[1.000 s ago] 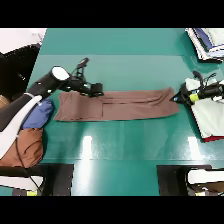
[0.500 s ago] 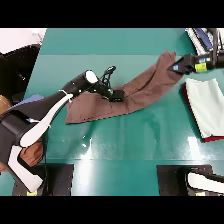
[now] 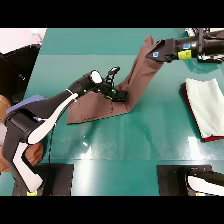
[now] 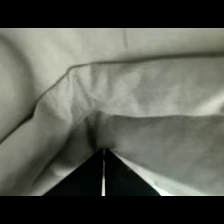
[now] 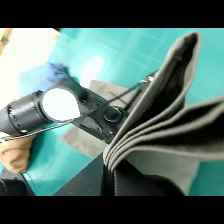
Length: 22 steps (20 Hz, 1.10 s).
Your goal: Fold the shirts.
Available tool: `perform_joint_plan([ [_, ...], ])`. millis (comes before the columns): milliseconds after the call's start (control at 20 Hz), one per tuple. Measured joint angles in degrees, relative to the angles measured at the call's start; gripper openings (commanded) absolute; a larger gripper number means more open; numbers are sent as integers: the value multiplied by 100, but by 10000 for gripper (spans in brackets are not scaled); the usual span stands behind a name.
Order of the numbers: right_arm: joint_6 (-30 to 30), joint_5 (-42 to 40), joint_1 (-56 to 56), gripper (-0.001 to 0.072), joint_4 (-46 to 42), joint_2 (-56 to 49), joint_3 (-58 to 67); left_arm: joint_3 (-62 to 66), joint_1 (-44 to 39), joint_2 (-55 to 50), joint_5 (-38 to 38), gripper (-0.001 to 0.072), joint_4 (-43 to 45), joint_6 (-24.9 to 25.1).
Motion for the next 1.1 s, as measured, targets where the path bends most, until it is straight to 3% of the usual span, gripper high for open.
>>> perform_joint_plan([
  [200,-31,-271,439,16,179,-168,20,37,553,439,-352,21,155,55],
  [450,-564,-870,1620,21,896,-898,146,48,1799,1523,-767,21,461,258],
  [500,-660,-1005,1908,142,992,-1132,254,52,2098,1779,-831,22,535,282],
  [550,-763,-1147,2212,403,1075,-1410,407,52,2363,2011,-890,22,608,295],
  [600,-879,-1252,2496,565,1139,-1700,586,52,2625,2240,-946,21,686,310],
  [650,-968,-1298,2728,573,1172,-1976,772,52,2898,2481,-1010,22,778,317],
  [750,-1071,-1244,3038,497,1211,-2487,1161,52,3381,2879,-1137,22,949,332],
  [950,-887,-516,3003,498,927,-2949,1421,52,4026,3403,-1351,22,1119,389],
  [1100,-726,-166,2531,497,485,-2754,802,50,4207,3550,-1513,22,1200,450],
])
